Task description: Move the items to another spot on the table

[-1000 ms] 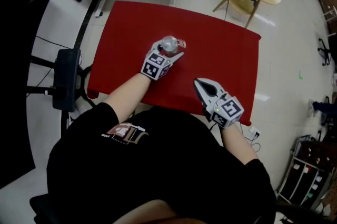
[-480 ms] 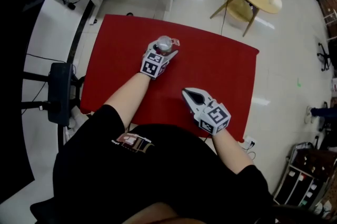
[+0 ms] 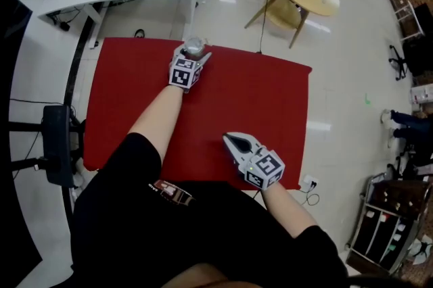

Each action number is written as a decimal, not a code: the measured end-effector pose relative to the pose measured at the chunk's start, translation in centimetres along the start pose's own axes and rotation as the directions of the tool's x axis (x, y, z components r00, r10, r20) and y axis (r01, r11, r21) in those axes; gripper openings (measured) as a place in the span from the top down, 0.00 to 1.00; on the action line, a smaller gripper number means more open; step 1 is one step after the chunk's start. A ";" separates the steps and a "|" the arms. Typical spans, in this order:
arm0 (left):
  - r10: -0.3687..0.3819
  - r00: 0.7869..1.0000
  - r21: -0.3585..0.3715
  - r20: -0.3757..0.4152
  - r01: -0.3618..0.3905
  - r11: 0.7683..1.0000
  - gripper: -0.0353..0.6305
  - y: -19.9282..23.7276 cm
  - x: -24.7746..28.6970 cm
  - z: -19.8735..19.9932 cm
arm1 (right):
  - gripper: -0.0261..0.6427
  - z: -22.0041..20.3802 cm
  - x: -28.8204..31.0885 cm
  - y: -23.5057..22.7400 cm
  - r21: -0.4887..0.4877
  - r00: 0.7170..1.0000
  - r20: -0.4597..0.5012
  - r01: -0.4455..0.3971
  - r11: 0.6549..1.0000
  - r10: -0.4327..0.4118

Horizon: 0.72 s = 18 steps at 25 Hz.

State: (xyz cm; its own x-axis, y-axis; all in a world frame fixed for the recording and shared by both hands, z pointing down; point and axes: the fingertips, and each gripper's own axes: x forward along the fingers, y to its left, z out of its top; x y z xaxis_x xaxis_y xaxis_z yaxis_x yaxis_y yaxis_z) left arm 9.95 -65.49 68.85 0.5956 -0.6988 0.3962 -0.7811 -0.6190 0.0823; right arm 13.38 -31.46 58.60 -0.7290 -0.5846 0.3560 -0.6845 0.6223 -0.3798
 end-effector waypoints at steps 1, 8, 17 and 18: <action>0.005 1.000 0.001 -0.002 -0.005 1.000 0.41 0.1 0.6 -0.1 | 0.98 0.0 -0.2 -0.3 0.001 1.000 -0.002 0.007 1.000 -0.007; 0.005 1.000 0.067 0.014 -0.006 0.998 0.41 -0.5 2.9 0.0 | 0.98 0.0 -1.5 -1.7 -0.003 0.999 -0.007 0.032 0.999 -0.032; -0.018 1.000 0.079 0.023 0.016 0.997 0.41 0.0 3.8 0.7 | 0.98 0.5 -1.0 -2.7 0.002 0.999 -0.012 0.050 0.999 -0.050; -0.021 0.999 0.076 0.025 0.019 0.997 0.41 -0.1 3.8 0.7 | 0.98 0.5 -1.0 -2.8 0.002 0.999 -0.011 0.051 0.999 -0.051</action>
State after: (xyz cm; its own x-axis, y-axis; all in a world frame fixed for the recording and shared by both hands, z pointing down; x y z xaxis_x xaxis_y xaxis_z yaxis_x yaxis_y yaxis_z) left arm 12.39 -68.36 69.67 0.6167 -0.6942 0.3711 -0.7527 -0.6580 0.0199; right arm 16.02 -32.86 58.90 -0.6931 -0.6100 0.3841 -0.7209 0.5904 -0.3630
